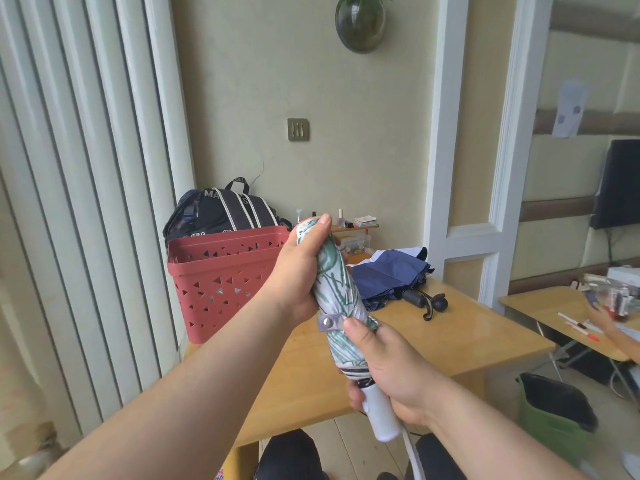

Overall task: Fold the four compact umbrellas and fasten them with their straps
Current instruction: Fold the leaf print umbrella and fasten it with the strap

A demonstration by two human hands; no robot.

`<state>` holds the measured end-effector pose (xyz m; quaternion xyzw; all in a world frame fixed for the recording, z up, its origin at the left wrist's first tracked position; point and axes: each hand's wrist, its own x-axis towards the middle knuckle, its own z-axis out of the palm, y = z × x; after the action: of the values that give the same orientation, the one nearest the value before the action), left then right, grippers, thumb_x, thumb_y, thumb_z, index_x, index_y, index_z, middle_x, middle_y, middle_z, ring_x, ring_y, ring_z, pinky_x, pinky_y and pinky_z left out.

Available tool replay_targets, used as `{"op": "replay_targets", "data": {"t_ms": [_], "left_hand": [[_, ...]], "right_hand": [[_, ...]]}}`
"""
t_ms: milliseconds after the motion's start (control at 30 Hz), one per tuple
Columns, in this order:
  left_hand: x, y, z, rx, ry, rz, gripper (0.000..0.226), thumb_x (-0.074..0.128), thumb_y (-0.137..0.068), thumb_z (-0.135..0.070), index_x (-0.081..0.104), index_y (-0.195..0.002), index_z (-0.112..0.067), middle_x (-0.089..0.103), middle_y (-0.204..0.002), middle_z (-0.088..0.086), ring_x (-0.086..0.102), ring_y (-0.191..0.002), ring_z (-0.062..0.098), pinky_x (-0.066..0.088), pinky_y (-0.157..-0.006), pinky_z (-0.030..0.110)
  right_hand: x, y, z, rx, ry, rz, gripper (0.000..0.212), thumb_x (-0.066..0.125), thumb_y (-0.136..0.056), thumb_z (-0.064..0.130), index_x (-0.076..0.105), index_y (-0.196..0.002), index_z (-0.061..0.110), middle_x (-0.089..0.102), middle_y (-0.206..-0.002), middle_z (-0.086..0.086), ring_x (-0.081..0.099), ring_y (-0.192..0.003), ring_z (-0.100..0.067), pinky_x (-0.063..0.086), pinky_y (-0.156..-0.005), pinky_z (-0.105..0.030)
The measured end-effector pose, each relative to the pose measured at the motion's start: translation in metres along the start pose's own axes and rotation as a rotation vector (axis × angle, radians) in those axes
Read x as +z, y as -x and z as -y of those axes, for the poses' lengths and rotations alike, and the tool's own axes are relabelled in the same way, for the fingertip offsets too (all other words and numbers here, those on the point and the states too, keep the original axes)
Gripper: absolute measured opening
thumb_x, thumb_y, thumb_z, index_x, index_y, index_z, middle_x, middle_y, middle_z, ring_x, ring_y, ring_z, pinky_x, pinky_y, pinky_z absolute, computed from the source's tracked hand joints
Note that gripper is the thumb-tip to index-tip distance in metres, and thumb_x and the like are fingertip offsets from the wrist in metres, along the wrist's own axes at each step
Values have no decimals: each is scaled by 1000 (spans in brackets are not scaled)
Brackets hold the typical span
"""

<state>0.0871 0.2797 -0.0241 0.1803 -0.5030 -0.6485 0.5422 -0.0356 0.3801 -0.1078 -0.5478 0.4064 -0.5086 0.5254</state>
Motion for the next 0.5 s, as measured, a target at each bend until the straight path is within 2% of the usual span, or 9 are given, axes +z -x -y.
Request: {"op": "replay_targets", "data": {"t_ms": [133,200,267,333,367,433,467,500], "left_hand": [[-7,-3,3,-115,56,4,54,82,-83,-48,54,-114,-15,62,-81,5,63,-71,22,56,-76,40],[-8,-3,3,-134,112,-1,40,78,-88,-44,57,-106,-15,60,-79,3,61,-67,20,55,-71,37],[-4,0,0,-134,166,11,21,69,-96,-37,66,-87,-18,60,-78,1,59,-64,18,52,-67,34],[0,2,-5,-114,252,39,16,65,-98,-31,69,-86,-22,59,-81,1,56,-65,19,50,-65,32],[3,3,-7,-98,299,53,11,64,-98,-30,68,-91,-23,60,-84,2,57,-67,19,51,-66,33],[4,3,-11,-66,293,41,13,64,-98,-32,71,-96,-22,66,-90,5,62,-73,21,53,-74,36],[4,3,-11,-60,222,27,21,63,-99,-37,75,-98,-20,71,-95,7,67,-78,22,54,-79,38],[4,2,-10,-56,122,6,30,63,-99,-45,75,-109,-19,73,-102,6,70,-85,21,57,-82,39]], "right_hand": [[-3,4,-2,19,-26,45,36,62,-98,45,52,-101,10,58,-80,-10,54,-54,-26,46,-54,-33],[-6,6,-4,42,-84,120,44,75,-92,44,53,-110,11,61,-88,-12,57,-59,-28,50,-57,-35],[-13,9,-8,104,-178,217,54,85,-81,47,59,-119,19,63,-103,-18,63,-68,-32,56,-66,-41],[-21,12,-12,191,-241,338,69,81,-79,63,56,-132,26,63,-118,-23,67,-78,-36,59,-76,-49],[-23,14,-14,226,-245,378,81,76,-79,70,50,-140,24,64,-118,-24,69,-78,-36,60,-76,-49],[-26,15,-17,230,-223,384,99,74,-77,73,38,-147,13,65,-99,-22,66,-63,-28,58,-65,-40],[-25,15,-16,202,-216,358,99,76,-77,72,38,-144,9,62,-85,-17,59,-54,-24,55,-59,-35],[-23,15,-16,159,-209,306,93,77,-78,70,42,-138,8,57,-76,-13,52,-48,-20,51,-56,-33]]}}
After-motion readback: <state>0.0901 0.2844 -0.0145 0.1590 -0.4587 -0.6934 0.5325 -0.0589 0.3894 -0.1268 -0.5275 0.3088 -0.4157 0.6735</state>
